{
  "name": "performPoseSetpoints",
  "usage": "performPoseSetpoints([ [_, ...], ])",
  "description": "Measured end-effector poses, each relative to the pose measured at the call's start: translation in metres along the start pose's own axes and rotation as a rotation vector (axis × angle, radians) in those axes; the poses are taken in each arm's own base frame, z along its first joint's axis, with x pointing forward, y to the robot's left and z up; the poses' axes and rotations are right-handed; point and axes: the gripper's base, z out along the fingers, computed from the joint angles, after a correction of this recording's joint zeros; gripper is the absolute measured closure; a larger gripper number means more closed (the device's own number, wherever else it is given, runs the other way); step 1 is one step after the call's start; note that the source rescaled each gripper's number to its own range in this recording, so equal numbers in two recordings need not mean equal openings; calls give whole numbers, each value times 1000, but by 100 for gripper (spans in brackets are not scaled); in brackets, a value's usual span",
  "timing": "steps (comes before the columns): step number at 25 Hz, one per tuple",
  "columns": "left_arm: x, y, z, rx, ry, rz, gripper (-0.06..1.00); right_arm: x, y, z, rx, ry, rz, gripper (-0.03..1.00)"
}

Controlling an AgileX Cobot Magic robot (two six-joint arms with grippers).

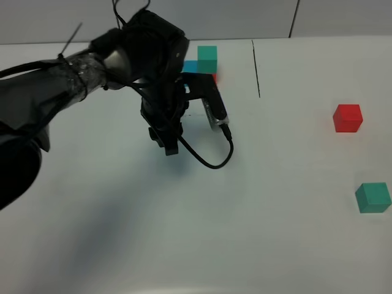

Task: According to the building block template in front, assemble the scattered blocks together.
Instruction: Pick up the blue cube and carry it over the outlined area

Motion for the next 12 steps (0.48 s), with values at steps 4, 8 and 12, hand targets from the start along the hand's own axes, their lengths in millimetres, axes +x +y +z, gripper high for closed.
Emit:
performPoseSetpoints([
  [4, -26, -5, 14, 8, 9, 44, 93, 0, 0, 0, 0, 0, 0, 25],
  [8, -45, -11, 21, 18, -19, 62, 93, 0, 0, 0, 0, 0, 0, 25],
  [12, -51, -16, 29, 45, -25, 81, 93, 0, 0, 0, -1, 0, 1, 25],
])
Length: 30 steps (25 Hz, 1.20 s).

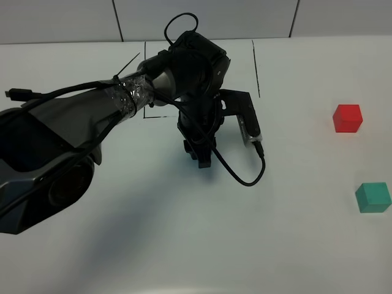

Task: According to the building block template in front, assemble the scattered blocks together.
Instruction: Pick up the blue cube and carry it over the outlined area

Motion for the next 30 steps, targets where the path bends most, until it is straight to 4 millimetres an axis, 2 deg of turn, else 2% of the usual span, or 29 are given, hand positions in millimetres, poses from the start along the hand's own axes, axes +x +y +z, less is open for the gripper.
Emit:
performPoseSetpoints([
  [8, -2, -2, 15, 34, 11, 39, 93, 0, 0, 0, -2, 0, 1, 25],
  [28, -3, -2, 17, 41, 12, 109, 92, 0, 0, 0, -4, 0, 2, 25],
  [30, -3, -3, 17, 45, 15, 109, 83, 0, 0, 0, -4, 0, 2, 25],
])
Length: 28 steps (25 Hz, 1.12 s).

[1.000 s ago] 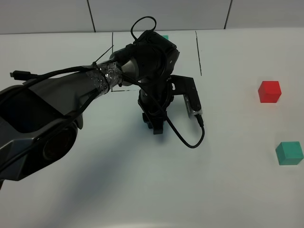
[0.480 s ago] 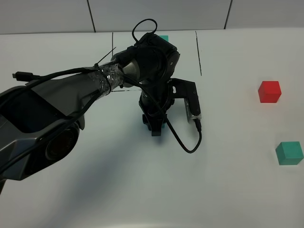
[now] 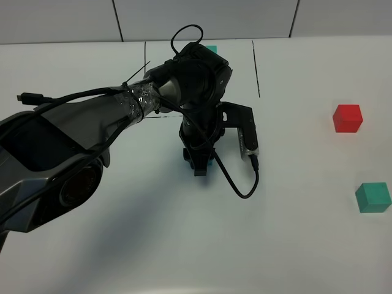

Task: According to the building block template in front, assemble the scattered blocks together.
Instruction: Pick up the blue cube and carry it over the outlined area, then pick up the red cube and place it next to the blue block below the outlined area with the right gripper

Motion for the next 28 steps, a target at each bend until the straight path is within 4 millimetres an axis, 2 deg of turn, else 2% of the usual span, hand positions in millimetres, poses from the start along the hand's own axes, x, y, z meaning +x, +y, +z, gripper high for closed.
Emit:
performPoseSetpoints([
  [3, 1, -1, -4, 6, 7, -7, 45, 0, 0, 0, 0, 0, 0, 25],
  [5, 3, -1, -13, 0, 2, -17, 16, 0, 0, 0, 0, 0, 0, 25],
  [7, 5, -2, -28, -19, -13, -31, 0, 0, 0, 0, 0, 0, 0, 25],
  [8, 6, -2, -37, -29, -22, -45, -4, 0, 0, 0, 0, 0, 0, 25],
  [11, 14, -1, -69, -95, -45, -142, -6, 0, 0, 0, 0, 0, 0, 25],
  [14, 35, 8, -97, -173, -47, -304, -4, 0, 0, 0, 0, 0, 0, 25],
  [20, 107, 30, -147, -234, -121, -637, 4, 0, 0, 0, 0, 0, 0, 25],
  [24, 156, 38, -175, -196, -250, -819, 8, 0, 0, 0, 0, 0, 1, 25],
  [28, 206, 37, -205, -199, -357, -968, 11, 0, 0, 0, -1, 0, 3, 25],
])
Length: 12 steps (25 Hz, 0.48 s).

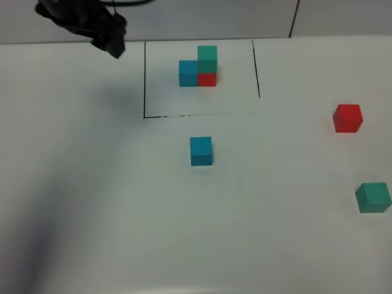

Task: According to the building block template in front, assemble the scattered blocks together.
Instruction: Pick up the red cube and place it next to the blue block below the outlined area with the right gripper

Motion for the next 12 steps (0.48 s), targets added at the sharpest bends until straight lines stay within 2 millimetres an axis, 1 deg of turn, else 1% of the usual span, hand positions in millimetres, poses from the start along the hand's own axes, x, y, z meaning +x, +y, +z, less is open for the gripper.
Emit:
performPoseSetpoints([
  [3, 21, 20, -26, -18, -23, -76, 12, 0, 0, 0, 0, 0, 0, 25],
  [7, 61, 32, -48, -44, -29, -180, 13, 0, 0, 0, 0, 0, 0, 25],
  [9, 81, 31, -52, -64, -43, -220, 13, 0, 0, 0, 0, 0, 0, 25],
  [10, 89, 29, -58, -83, -67, -229, 13, 0, 0, 0, 0, 0, 0, 25],
  [12, 107, 21, -64, -110, -91, -240, 14, 0, 0, 0, 0, 0, 0, 25],
])
